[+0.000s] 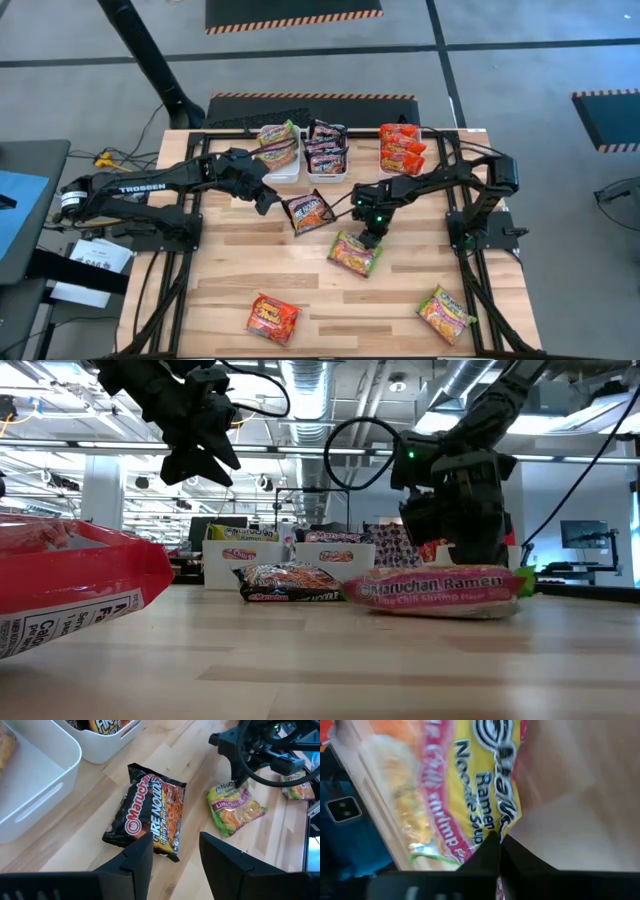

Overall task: Sort Maruchan noodles
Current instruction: Put the green noodle pack into the left white bin

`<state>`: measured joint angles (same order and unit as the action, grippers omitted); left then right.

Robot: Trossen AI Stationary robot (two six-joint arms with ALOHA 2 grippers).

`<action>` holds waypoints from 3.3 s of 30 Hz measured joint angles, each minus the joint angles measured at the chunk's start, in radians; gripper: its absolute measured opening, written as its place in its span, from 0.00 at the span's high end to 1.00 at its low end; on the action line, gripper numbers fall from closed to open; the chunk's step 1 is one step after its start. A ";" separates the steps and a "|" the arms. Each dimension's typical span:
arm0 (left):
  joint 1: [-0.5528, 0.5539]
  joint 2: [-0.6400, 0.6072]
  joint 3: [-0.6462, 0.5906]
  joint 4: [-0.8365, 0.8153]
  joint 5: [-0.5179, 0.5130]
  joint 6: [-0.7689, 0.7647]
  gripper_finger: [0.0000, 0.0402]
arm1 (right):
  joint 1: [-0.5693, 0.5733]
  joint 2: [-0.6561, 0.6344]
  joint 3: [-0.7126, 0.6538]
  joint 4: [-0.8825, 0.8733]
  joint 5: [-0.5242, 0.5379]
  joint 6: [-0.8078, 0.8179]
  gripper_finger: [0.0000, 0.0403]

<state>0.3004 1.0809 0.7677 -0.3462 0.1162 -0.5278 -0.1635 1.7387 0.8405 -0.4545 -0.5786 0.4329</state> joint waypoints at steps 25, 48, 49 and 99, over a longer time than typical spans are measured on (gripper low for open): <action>0.068 0.000 0.000 0.144 0.061 0.062 0.63 | 0.005 -0.208 0.317 -0.258 0.252 -0.181 0.99; 0.150 0.001 -0.001 0.542 0.159 0.048 0.45 | -0.142 -0.195 0.693 -0.401 0.201 -0.704 0.99; 0.152 0.001 -0.001 0.543 0.165 0.048 0.45 | -0.143 -0.195 0.702 -0.400 0.193 -0.725 0.99; 0.169 0.491 0.337 0.632 0.544 0.171 0.98 | -0.237 -0.196 0.736 -0.484 0.237 -0.955 0.77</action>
<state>0.4694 1.5722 1.1049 0.2859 0.6605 -0.3572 -0.4009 1.5429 1.5764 -0.9381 -0.3420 -0.5217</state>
